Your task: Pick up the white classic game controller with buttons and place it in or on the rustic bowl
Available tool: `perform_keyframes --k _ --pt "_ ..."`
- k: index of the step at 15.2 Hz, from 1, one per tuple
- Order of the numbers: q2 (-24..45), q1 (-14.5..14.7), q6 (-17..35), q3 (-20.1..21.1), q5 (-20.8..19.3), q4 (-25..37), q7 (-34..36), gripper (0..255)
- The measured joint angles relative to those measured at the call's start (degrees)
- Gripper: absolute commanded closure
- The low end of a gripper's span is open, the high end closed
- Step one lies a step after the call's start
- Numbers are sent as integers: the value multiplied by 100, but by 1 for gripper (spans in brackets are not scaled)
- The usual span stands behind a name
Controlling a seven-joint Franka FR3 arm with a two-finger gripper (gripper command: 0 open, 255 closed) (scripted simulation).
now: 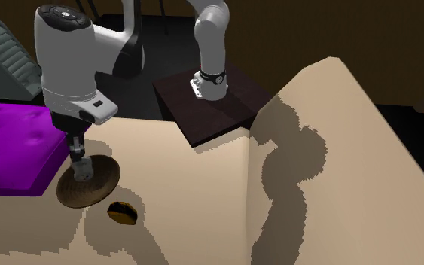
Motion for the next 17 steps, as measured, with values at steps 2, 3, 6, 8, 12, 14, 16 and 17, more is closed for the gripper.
perform_keyframes --k 2,3,6,8,12,14,16,17 --pt "-312 330 -153 -326 -96 432 -181 255" --pt "-471 489 -258 -452 -106 687 -303 255" --pt "-545 406 -172 -458 15 684 -115 0" --pt "-826 138 227 -567 359 617 653 0" --pt "-1398 -286 1635 -1032 941 177 2821 0" --pt "-1558 -202 2712 -1548 1052 -147 4171 0" --pt "-1676 13 3214 -1878 1108 -140 4796 0" --pt "-1731 150 3332 -2020 1095 -79 4932 0"
